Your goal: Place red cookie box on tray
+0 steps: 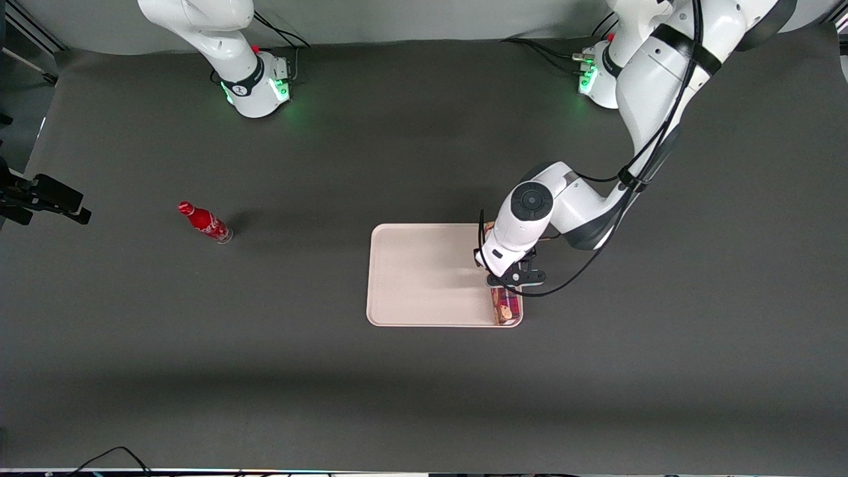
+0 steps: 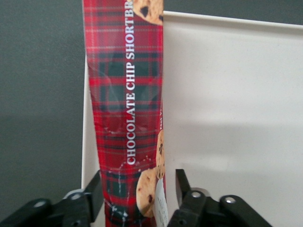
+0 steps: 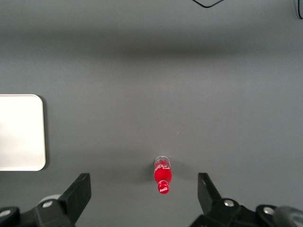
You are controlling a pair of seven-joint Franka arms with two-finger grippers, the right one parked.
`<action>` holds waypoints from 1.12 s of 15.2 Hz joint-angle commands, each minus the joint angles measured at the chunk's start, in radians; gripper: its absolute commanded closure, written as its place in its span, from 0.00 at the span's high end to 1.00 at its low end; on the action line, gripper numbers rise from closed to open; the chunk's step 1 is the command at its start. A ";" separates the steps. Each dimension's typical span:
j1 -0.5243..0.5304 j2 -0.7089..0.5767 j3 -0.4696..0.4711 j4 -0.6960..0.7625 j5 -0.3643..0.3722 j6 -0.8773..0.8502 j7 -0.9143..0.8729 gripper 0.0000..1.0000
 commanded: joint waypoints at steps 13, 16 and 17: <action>0.039 -0.406 0.037 0.048 -0.328 -0.434 0.499 1.00; 0.039 -0.569 0.207 0.042 -0.453 -0.622 0.730 1.00; 0.039 -0.607 0.261 0.042 -0.453 -0.661 0.763 1.00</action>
